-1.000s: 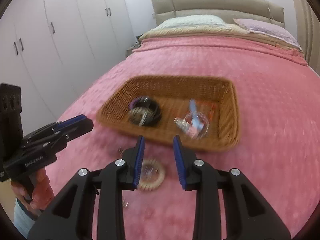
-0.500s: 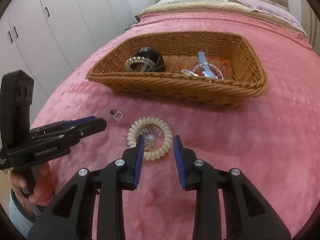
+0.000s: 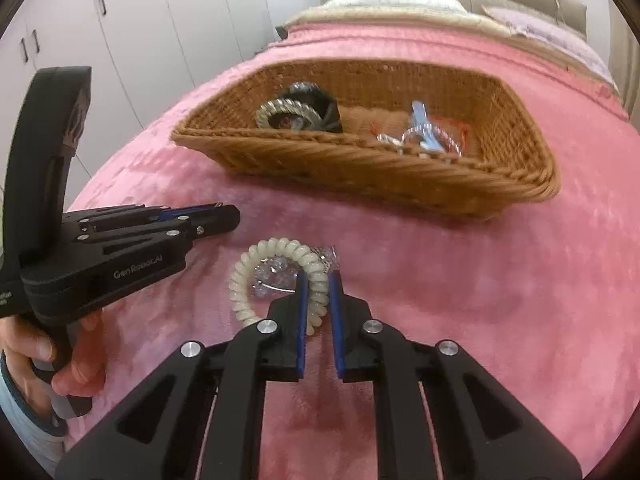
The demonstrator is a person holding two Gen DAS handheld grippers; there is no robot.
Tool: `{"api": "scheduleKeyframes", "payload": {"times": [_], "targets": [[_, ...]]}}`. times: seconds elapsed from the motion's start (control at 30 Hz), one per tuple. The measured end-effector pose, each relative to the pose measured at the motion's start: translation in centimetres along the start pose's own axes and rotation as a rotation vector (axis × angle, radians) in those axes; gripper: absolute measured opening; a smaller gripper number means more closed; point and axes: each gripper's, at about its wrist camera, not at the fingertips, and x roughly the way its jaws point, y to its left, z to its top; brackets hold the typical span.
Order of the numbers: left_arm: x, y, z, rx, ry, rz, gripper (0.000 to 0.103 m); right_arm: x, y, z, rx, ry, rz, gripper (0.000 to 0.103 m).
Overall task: Organize jewelry
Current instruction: 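Move both tools back toward the cream coil hair tie, then grasp the dark square earring with the left tool while the right tool grasps the cream coil tie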
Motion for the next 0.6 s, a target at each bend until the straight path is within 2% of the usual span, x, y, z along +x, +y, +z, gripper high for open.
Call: {"api": "scheduleKeyframes", "payload": {"times": [0.13, 0.43, 0.6], "targets": [[-1.9, 0.4, -1.0, -0.03, -0.028, -0.028, 0.011, -2.2, -0.1, -0.2, 0.002, -0.053, -0.004, 0.009], [-6.8, -0.3, -5.7, -0.043, -0.087, -0.106, 0.01, -6.4, -1.7, -2.3, 0.056, -0.075, -0.025, 0.009], [-10.2, -1.9, -5.3, 0.003, -0.178, -0.141, 0.011, -9.5, -2.3, -1.8, 0.076, -0.141, -0.028, 0.009]]}}
